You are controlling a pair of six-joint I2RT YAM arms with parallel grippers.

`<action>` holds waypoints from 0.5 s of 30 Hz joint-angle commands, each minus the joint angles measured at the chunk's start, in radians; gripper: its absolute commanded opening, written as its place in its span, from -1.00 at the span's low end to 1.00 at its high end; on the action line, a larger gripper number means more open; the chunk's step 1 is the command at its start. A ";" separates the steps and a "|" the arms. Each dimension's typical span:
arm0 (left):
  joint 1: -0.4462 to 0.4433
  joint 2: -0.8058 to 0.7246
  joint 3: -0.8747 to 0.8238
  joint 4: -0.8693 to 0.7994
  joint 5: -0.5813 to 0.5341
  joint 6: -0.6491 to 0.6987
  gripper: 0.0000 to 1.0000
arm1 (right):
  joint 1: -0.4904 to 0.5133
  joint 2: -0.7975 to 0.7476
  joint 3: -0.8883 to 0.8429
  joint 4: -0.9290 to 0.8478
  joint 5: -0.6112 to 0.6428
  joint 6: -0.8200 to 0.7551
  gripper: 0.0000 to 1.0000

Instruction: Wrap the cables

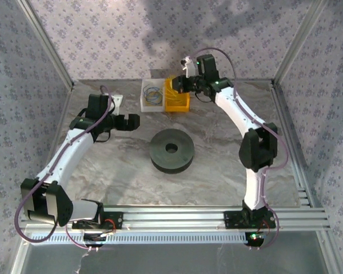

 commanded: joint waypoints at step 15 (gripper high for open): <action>-0.065 0.055 -0.046 0.493 0.366 -0.248 0.34 | 0.055 -0.208 -0.334 0.405 -0.118 0.363 -1.00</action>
